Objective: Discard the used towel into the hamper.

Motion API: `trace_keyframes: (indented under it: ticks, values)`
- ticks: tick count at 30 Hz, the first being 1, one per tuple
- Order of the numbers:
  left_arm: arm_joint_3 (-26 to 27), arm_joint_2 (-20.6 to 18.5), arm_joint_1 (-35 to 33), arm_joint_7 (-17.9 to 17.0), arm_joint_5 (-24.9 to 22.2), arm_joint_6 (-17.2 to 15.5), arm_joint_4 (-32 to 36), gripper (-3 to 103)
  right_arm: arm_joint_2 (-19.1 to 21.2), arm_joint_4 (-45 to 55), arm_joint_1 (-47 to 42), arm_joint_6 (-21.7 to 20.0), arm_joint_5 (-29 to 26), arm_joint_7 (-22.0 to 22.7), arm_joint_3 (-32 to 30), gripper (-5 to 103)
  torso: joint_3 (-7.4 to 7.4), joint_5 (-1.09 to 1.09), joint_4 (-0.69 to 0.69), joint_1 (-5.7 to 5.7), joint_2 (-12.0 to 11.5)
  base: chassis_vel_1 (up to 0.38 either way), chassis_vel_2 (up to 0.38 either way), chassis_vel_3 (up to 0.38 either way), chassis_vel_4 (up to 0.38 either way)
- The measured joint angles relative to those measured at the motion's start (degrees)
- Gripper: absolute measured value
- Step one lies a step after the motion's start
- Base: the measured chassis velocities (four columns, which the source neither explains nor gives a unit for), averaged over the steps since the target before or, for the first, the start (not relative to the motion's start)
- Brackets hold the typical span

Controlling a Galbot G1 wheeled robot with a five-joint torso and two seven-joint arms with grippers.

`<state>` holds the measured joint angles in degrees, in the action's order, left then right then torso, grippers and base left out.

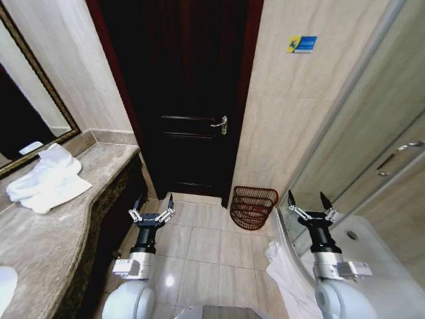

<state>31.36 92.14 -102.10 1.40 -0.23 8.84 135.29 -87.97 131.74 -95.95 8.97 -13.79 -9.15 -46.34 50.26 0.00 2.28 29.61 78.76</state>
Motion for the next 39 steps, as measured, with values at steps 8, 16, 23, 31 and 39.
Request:
trace_keyframes:
  ticks: [8,16,23,31,39]
  values:
    - [-0.05,0.00,-0.12,-0.02,-0.03,0.14,0.01,100,0.16,-0.08,0.08,0.11,-0.40,-0.26,0.36,100,0.00,0.00,0.00,-0.01,0.00,-0.005,0.066,0.061,0.001]
    - [-0.04,0.00,-0.16,-0.12,-0.08,0.14,0.06,100,0.27,-0.09,0.12,-0.49,-0.32,-0.58,0.50,100,0.00,0.00,0.00,-0.01,0.00,0.003,0.098,0.089,-0.006]
    - [-0.10,0.00,-0.14,-0.16,-0.04,0.58,-0.22,100,0.19,-0.14,0.15,-0.57,-0.19,-0.48,0.85,100,0.00,0.00,0.00,-0.01,0.00,0.027,0.142,0.141,0.036]
    - [-0.08,0.00,-0.04,-0.13,0.06,1.02,-0.48,100,0.15,-0.41,0.24,-0.57,-0.11,-0.21,1.07,100,0.00,0.00,0.01,0.01,0.00,0.066,0.166,0.174,0.066]
    - [0.23,0.00,0.03,-0.13,0.04,1.02,-0.46,100,0.17,-0.79,0.23,-0.49,-0.25,-0.13,1.00,100,0.00,0.00,0.00,-0.01,0.00,0.086,0.170,0.167,0.086]
